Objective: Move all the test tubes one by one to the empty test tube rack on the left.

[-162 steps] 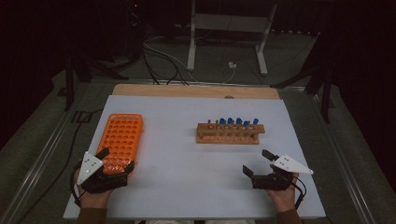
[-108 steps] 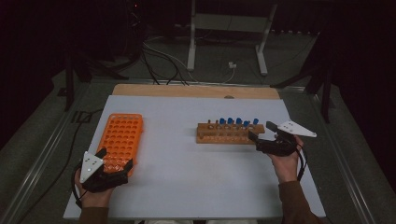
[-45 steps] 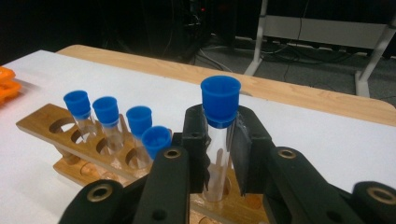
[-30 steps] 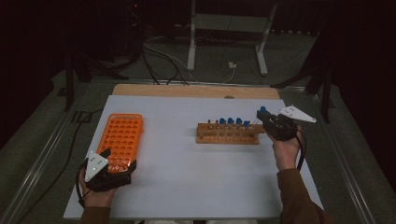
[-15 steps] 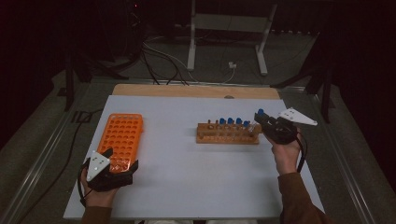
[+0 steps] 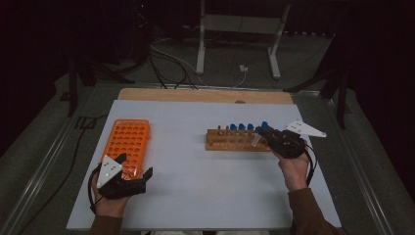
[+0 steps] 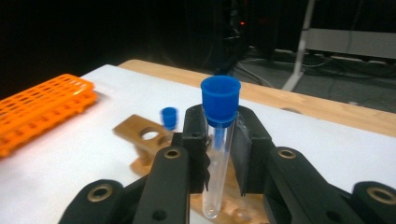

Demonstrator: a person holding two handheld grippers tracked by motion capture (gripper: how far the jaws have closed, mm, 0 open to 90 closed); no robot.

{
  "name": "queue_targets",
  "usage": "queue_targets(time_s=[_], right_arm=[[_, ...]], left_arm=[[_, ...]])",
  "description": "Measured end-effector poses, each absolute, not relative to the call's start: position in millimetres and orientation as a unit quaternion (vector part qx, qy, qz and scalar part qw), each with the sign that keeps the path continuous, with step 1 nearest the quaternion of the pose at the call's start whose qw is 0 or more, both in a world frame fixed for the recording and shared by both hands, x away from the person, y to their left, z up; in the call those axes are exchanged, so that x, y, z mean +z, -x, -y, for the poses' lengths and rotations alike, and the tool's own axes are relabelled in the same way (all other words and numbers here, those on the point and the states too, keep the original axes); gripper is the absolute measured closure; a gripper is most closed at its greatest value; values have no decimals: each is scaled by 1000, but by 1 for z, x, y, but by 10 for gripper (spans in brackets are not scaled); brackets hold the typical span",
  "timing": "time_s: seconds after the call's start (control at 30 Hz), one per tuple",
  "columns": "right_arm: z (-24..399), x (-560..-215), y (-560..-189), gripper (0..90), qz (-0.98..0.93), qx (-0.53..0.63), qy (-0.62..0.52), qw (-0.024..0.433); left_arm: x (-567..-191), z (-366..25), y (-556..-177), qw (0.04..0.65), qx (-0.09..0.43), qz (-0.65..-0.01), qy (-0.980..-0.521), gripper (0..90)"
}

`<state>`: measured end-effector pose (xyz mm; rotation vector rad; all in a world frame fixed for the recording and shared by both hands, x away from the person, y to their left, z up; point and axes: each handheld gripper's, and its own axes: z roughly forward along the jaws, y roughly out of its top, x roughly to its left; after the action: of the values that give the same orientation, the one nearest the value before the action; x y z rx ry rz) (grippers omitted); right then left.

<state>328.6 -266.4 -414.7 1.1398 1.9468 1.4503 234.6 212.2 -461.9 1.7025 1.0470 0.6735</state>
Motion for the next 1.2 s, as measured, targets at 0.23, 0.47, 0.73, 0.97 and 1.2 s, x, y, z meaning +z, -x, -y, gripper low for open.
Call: queue_targets(time_s=[0.23, 0.47, 0.73, 0.97, 1.2], right_arm=[[253, -418, -321, 766, -717, 533, -396, 211], [240, -420, -317, 765, -731, 534, -378, 195], [222, -421, -313, 765, -740, 544, -357, 174], [208, -422, -308, 765, -750, 544, -340, 162], [198, -425, -306, 764, -755, 546, -331, 150]], left_arm=[[-452, -179, -243, 504, 260, -393, -724, 7], [-445, -145, -261, 521, 241, -370, -730, 7], [-448, -110, -279, 540, 219, -350, -734, 7], [-451, -80, -288, 534, 183, -339, -752, 7], [-455, -55, -289, 523, 167, -312, -775, 62]])
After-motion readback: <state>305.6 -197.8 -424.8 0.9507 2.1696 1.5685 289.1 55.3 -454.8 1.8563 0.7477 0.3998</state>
